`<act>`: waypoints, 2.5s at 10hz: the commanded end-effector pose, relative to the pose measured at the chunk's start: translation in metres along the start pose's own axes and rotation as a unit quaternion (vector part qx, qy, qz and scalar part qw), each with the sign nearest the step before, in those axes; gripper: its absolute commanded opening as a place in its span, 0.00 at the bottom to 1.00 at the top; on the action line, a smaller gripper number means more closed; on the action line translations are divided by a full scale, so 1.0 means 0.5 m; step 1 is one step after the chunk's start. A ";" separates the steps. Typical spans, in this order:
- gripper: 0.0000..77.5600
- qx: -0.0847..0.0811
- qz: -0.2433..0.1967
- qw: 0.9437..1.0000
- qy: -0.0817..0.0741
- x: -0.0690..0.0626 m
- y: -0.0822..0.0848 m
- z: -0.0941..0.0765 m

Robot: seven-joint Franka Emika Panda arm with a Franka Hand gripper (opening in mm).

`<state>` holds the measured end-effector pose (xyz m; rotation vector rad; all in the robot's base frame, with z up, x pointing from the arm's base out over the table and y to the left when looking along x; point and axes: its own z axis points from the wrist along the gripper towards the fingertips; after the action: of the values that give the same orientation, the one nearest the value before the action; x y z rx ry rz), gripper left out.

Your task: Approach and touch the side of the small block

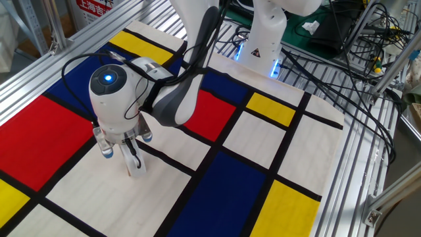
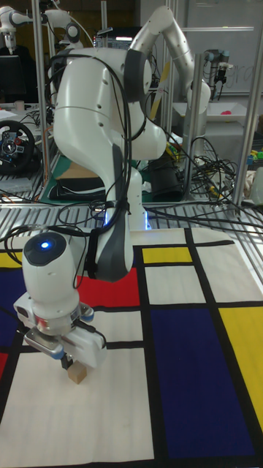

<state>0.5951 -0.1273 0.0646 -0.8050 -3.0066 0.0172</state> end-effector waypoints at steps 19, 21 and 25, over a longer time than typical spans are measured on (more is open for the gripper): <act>0.00 -0.057 0.011 0.998 0.006 -0.001 -0.001 0.002; 0.00 -0.057 0.011 0.998 0.006 -0.001 -0.001 0.002; 0.00 -0.067 0.011 0.998 0.004 -0.001 -0.001 0.002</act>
<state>0.5941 -0.1276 0.0621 -0.8453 -3.0148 -0.1894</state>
